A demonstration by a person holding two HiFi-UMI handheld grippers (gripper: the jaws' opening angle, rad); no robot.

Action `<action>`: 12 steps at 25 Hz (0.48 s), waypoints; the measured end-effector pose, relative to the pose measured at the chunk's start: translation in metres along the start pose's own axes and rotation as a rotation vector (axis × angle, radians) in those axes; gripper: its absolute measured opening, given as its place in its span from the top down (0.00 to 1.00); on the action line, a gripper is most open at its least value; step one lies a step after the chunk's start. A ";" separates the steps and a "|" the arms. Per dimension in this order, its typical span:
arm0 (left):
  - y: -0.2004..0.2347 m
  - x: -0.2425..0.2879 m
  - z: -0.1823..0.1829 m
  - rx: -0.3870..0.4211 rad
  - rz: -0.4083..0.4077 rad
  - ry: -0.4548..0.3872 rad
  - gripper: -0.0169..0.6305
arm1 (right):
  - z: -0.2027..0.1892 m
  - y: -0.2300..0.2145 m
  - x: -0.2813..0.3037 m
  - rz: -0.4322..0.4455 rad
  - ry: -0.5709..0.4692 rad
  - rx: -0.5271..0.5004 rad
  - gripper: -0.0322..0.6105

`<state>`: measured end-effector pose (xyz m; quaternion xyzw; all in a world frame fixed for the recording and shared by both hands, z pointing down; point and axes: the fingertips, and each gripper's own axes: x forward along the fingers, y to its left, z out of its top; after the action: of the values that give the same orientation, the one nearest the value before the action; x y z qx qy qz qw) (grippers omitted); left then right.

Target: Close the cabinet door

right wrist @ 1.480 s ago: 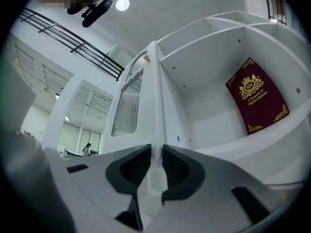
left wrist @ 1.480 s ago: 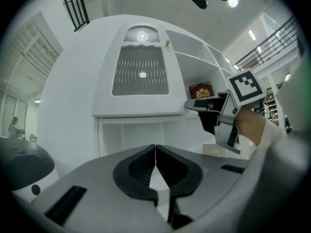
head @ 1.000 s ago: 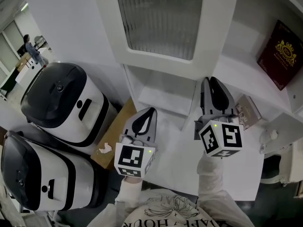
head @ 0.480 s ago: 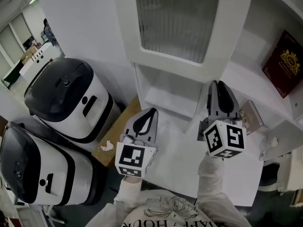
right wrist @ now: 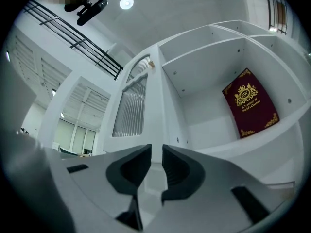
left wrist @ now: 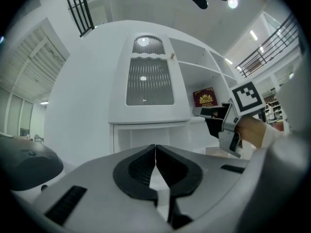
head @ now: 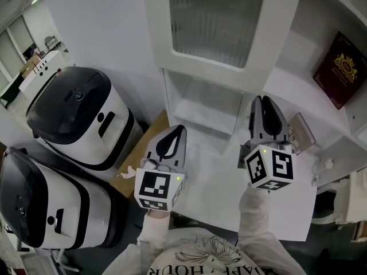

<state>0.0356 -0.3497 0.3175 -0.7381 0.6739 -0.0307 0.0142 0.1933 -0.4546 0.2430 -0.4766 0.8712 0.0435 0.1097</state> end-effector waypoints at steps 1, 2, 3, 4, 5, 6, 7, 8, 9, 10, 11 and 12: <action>0.000 -0.001 0.001 -0.002 -0.003 -0.004 0.97 | -0.001 0.003 -0.004 0.000 0.008 -0.002 0.85; 0.000 -0.002 0.002 -0.004 -0.008 -0.006 0.97 | -0.003 0.005 -0.007 0.001 0.018 -0.006 0.85; -0.001 -0.003 0.002 -0.006 -0.015 -0.007 0.97 | -0.005 0.008 -0.011 0.001 0.027 -0.010 0.86; -0.002 -0.003 0.003 -0.007 -0.023 -0.008 0.97 | -0.007 0.009 -0.015 -0.002 0.035 -0.013 0.86; -0.003 -0.004 0.003 -0.008 -0.031 -0.009 0.97 | -0.009 0.010 -0.018 -0.008 0.041 -0.013 0.87; -0.004 -0.004 0.004 -0.008 -0.040 -0.011 0.97 | -0.010 0.011 -0.021 -0.014 0.047 -0.012 0.87; -0.004 -0.004 0.005 -0.008 -0.048 -0.013 0.97 | -0.011 0.012 -0.024 -0.021 0.053 -0.010 0.88; -0.006 -0.004 0.006 -0.009 -0.057 -0.016 0.97 | -0.012 0.013 -0.027 -0.029 0.059 -0.010 0.88; -0.007 -0.004 0.007 -0.011 -0.066 -0.019 0.97 | -0.013 0.013 -0.030 -0.038 0.065 -0.011 0.88; -0.009 -0.003 0.009 -0.012 -0.076 -0.021 0.97 | -0.014 0.014 -0.033 -0.049 0.071 -0.015 0.89; -0.010 -0.003 0.009 -0.013 -0.086 -0.023 0.97 | -0.015 0.014 -0.036 -0.061 0.076 -0.020 0.91; -0.011 -0.002 0.010 -0.014 -0.096 -0.025 0.97 | -0.016 0.016 -0.039 -0.071 0.080 -0.023 0.91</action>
<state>0.0465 -0.3465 0.3077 -0.7698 0.6379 -0.0175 0.0158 0.1983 -0.4169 0.2668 -0.5100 0.8567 0.0306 0.0708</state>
